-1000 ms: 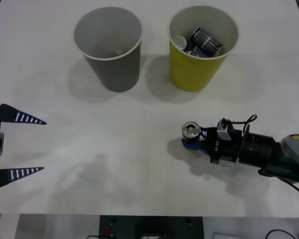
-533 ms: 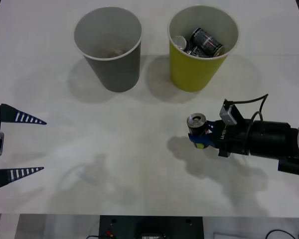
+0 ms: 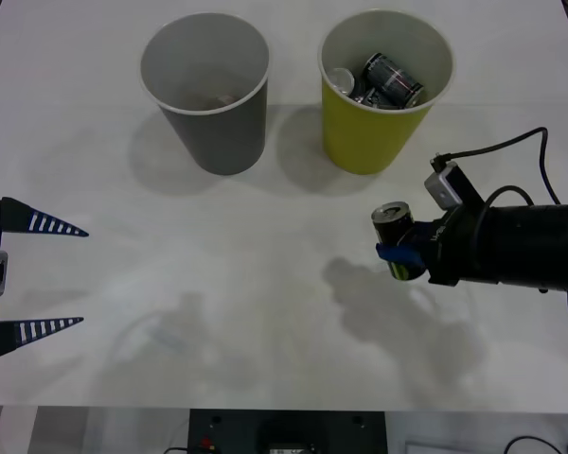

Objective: Put the can into the green bin and the plastic bottle into the gray bin

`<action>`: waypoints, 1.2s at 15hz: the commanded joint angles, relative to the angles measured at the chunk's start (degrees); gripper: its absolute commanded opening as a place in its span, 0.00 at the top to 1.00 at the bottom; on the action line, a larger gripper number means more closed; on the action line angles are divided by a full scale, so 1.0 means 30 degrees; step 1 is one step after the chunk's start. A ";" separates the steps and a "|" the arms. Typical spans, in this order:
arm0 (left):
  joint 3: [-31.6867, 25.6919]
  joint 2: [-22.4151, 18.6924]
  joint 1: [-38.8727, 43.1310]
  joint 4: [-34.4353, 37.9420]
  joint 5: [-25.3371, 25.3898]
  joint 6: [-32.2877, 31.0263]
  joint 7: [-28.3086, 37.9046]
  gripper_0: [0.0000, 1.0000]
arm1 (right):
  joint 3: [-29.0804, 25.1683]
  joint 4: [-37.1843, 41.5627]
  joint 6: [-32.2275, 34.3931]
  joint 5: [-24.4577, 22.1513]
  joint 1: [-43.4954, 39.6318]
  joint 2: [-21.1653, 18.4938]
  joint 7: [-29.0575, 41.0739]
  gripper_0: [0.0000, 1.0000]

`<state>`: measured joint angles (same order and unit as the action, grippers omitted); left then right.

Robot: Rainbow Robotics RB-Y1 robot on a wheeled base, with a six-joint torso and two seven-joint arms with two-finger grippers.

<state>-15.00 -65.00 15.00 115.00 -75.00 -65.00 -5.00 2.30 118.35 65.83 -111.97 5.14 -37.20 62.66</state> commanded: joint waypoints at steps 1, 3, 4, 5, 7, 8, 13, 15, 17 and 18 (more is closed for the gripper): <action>0.0000 0.0000 0.0000 0.0000 0.0000 0.0000 0.0000 0.00 | -0.0444 0.1800 0.1671 -0.0618 0.0542 -0.0990 0.3899 1.00; 0.0000 0.0000 0.0000 0.0000 0.0000 0.0000 0.0000 0.00 | -0.0737 0.2503 0.1729 -0.0266 0.0747 -0.2220 0.5540 1.00; 0.0000 0.0000 0.0000 0.0000 0.0000 0.0000 0.0000 0.00 | -0.0913 0.2679 0.1729 0.0408 0.0952 -0.3040 0.5921 1.00; 0.0000 0.0000 0.0000 0.0000 0.0000 0.0000 0.0000 0.00 | -0.1118 0.2679 0.1729 0.0994 0.1069 -0.3626 0.5921 1.00; 0.0000 0.0000 0.0000 0.0000 0.0000 0.0000 0.0000 0.00 | -0.1645 0.2679 0.1729 0.2166 0.1215 -0.4710 0.5921 1.00; 0.0000 0.0000 0.0000 0.0000 0.0000 0.0000 0.0000 0.00 | -0.1821 0.2650 0.1729 0.2488 0.1362 -0.5120 0.5921 1.00; 0.0000 0.0000 0.0000 0.0000 0.0000 0.0000 0.0000 0.00 | -0.1850 0.1126 0.2432 0.5007 0.3852 -0.7933 0.5921 1.00; 0.0000 0.0000 0.0000 0.0000 0.0000 0.0000 0.0000 0.00 | -0.1850 0.0247 0.3780 0.5623 0.5493 -0.8665 0.5921 1.00; 0.0000 0.0000 0.0000 0.0000 0.0000 0.0000 0.0000 0.00 | -0.1411 -0.0836 0.4922 0.5886 0.7338 -0.8841 0.5950 1.00; 0.0000 0.0000 0.0000 0.0000 0.0000 0.0000 0.0000 0.00 | -0.0942 -0.1422 0.5333 0.5886 0.8276 -0.8870 0.5950 1.00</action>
<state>-15.00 -65.00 15.00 115.00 -75.00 -65.00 -5.00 -1.53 115.41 80.85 -94.36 27.87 -63.74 80.50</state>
